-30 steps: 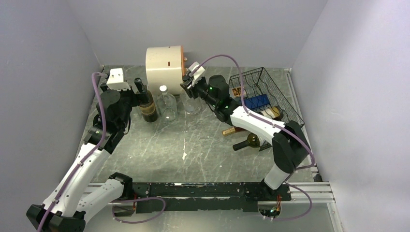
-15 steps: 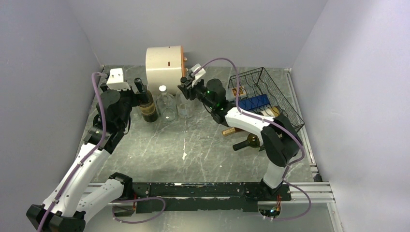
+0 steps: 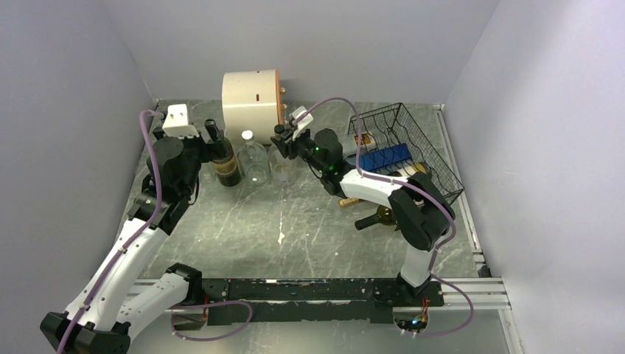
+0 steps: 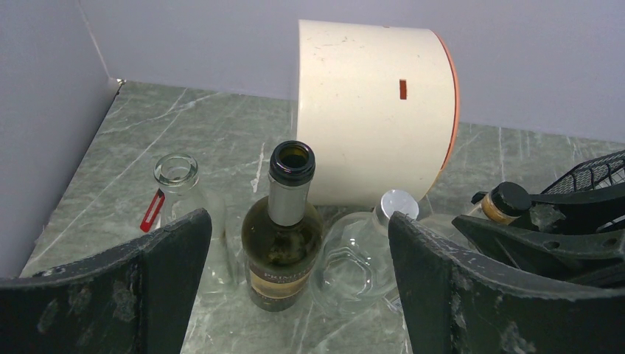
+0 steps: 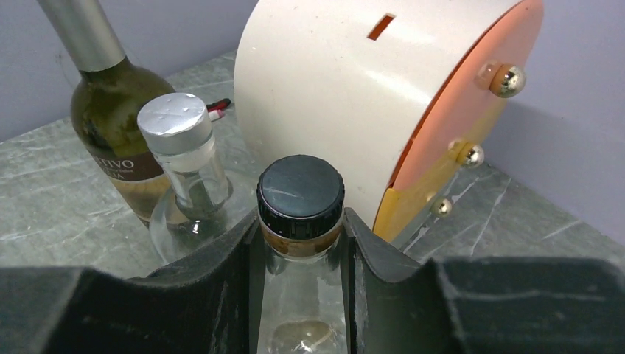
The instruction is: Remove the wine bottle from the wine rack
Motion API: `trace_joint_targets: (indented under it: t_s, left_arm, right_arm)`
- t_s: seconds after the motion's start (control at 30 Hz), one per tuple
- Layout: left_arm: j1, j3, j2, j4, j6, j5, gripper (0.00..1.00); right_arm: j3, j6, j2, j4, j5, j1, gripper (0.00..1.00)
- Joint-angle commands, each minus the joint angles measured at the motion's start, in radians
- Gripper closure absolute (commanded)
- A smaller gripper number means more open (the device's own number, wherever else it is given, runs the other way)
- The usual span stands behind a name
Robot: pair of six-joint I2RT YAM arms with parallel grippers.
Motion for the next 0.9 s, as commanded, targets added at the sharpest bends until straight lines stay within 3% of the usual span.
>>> trace_joint_targets:
  t_s: [0.0,0.13,0.17,0.27,0.43,0.53,0.73,0.87]
  left_arm:
    - [0.006,0.003,-0.007,0.027,-0.005,0.009,0.07]
    - [0.006,0.002,-0.009,0.028,-0.003,0.005,0.07]
    - [0.006,0.002,-0.009,0.027,-0.003,0.006,0.07]
    - [0.006,0.003,-0.007,0.026,-0.004,0.009,0.07]
    - [0.008,0.004,-0.012,0.027,-0.001,0.003,0.07]
    - [0.008,0.003,-0.014,0.027,0.003,-0.008,0.07]
    - [0.008,0.002,-0.011,0.025,0.004,-0.011,0.07]
    - [0.009,0.003,-0.01,0.026,0.001,-0.006,0.07]
  right_arm:
    - [0.015,-0.015,-0.02,0.254,-0.029,0.017,1.0]
    - [0.001,-0.043,-0.03,0.235,0.001,0.028,1.0]
    - [-0.003,-0.047,-0.034,0.232,0.004,0.028,0.94]
    - [-0.007,-0.059,-0.05,0.217,0.012,0.034,0.6]
    - [-0.008,-0.089,-0.096,0.156,0.051,0.045,0.29]
    - [-0.018,-0.102,-0.145,0.111,0.062,0.046,0.06]
    - [-0.066,-0.194,-0.321,-0.068,0.024,0.046,0.01]
    - [-0.125,-0.32,-0.486,-0.302,0.011,0.047,0.01]
